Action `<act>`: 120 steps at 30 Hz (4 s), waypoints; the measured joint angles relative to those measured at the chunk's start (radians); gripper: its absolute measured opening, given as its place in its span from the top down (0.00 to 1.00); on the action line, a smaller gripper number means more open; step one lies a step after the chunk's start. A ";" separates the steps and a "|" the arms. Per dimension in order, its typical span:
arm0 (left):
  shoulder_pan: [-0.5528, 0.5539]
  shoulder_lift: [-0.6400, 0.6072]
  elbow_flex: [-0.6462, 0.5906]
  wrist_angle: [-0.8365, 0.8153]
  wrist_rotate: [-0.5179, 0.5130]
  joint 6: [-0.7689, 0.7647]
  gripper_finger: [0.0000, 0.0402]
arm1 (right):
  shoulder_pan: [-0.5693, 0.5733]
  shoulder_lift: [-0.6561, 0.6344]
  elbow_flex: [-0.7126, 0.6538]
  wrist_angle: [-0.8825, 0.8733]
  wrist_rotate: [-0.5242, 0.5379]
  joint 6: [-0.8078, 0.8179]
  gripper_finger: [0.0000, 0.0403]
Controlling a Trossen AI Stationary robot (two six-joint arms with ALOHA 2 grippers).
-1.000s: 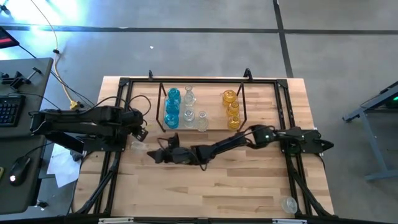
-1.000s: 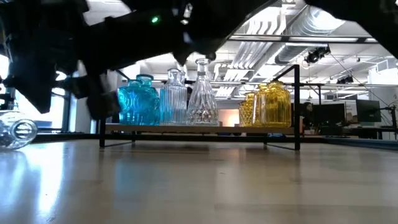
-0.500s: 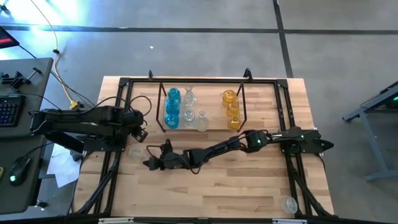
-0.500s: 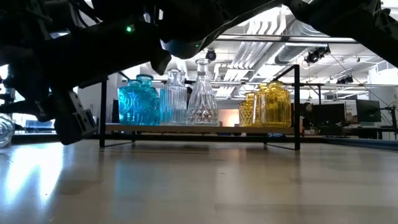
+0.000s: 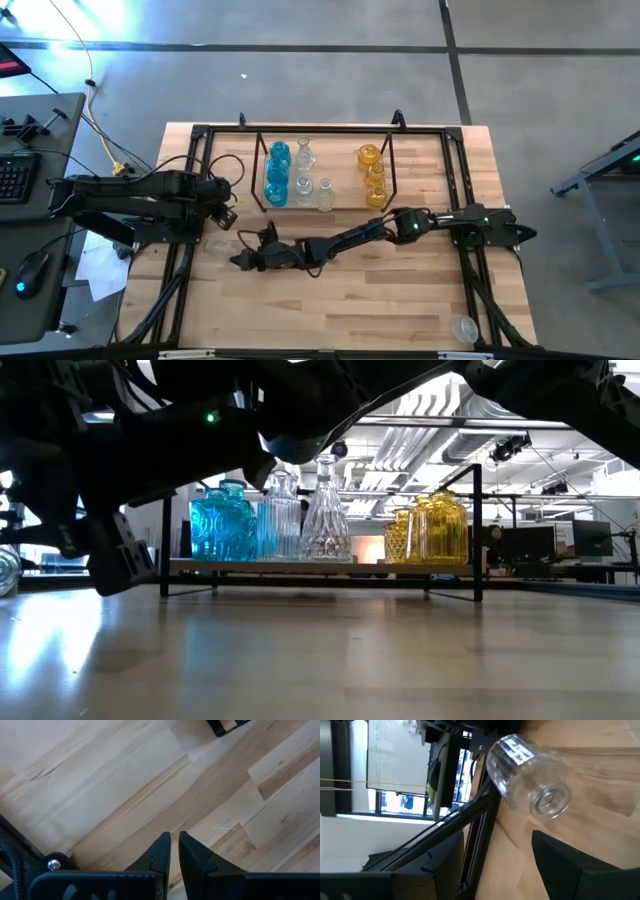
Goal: Sort vases onto shelf
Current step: Put the transparent vase on the shelf aligned with the other transparent vase
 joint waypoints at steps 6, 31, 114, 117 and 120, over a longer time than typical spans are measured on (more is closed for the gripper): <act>0.000 0.000 0.000 0.000 0.002 0.000 0.94 | -0.014 0.000 0.000 0.003 0.006 -0.019 0.46; 0.001 0.277 0.109 -0.122 -0.061 0.123 1.00 | -0.016 -0.021 0.017 -0.216 -0.042 -0.136 0.46; -0.158 0.409 0.163 -0.181 0.302 0.126 1.00 | -0.051 -0.087 0.017 -0.364 -0.033 -0.185 0.46; -0.179 0.409 0.166 -0.181 0.326 0.118 1.00 | -0.050 -0.087 0.017 -0.364 -0.033 -0.191 0.46; -0.212 0.409 0.166 -0.178 0.345 0.097 1.00 | -0.050 -0.087 0.017 -0.370 -0.032 -0.193 0.46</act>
